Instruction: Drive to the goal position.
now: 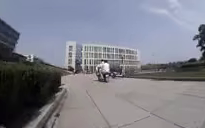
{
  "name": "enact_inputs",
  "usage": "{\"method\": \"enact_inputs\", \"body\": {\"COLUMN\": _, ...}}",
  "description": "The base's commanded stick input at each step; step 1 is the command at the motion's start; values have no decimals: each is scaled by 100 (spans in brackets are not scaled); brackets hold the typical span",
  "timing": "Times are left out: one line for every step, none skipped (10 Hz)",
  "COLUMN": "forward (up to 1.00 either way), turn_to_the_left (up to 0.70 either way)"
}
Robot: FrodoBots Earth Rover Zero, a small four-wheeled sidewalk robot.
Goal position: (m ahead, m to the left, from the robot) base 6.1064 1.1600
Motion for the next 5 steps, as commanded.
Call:
{"method": "enact_inputs", "body": {"forward": 70, "turn_to_the_left": 0}}
{"method": "enact_inputs", "body": {"forward": 70, "turn_to_the_left": 0}}
{"method": "enact_inputs", "body": {"forward": 70, "turn_to_the_left": 0}}
{"method": "enact_inputs", "body": {"forward": 70, "turn_to_the_left": 0}}
{"method": "enact_inputs", "body": {"forward": 70, "turn_to_the_left": 0}}
